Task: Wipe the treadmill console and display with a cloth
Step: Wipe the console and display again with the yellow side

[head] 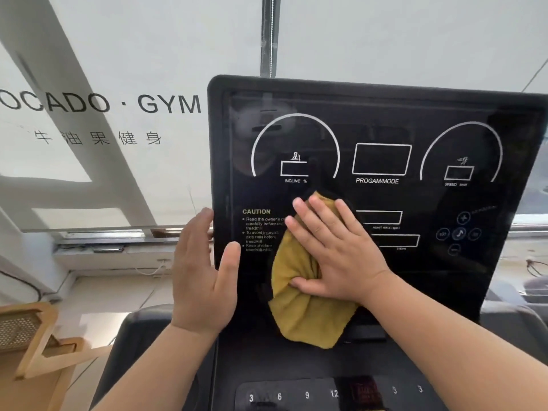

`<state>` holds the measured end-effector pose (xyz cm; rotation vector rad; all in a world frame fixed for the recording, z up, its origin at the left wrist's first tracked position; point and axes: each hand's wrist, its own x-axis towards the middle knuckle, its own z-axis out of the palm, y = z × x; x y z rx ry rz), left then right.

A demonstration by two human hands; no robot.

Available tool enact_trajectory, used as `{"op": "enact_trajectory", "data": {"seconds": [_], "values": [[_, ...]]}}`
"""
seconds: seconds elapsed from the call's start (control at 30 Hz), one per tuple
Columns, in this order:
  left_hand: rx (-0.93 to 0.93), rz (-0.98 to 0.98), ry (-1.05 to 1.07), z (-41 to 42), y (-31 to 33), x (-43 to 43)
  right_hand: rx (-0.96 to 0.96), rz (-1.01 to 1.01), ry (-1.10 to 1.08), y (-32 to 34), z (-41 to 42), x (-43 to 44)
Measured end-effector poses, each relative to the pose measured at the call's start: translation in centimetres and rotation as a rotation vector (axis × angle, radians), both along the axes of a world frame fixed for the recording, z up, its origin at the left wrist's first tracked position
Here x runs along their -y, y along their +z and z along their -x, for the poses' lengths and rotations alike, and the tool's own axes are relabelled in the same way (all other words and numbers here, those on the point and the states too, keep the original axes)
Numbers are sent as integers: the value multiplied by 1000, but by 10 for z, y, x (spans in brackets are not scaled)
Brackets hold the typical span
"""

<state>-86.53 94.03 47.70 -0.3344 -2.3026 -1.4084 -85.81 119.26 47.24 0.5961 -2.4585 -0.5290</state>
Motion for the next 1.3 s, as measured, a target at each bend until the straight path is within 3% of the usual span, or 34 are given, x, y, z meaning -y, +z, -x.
{"op": "enact_trajectory", "data": {"seconds": [0.2,0.37,0.6,0.8,0.9,1.07,1.17,1.3], "values": [[21,22,87,-8,3,-19,-111,264,-299,69,19,-72],[52,27,99,-10,4,-18,-160,320,-292,126,59,-34],[20,33,106,-10,0,-18,-38,116,-31,66,46,32],[-8,156,119,-7,-9,-20,-23,22,-3,1,-4,-36],[-8,144,129,-9,-8,-25,-61,104,-130,7,-16,-86],[38,137,98,-12,-3,-23,-155,490,-451,70,16,-94],[64,133,74,-13,-3,-19,-214,549,-442,101,42,-59],[82,115,87,-12,-4,-16,-207,472,-353,96,53,-3]]}}
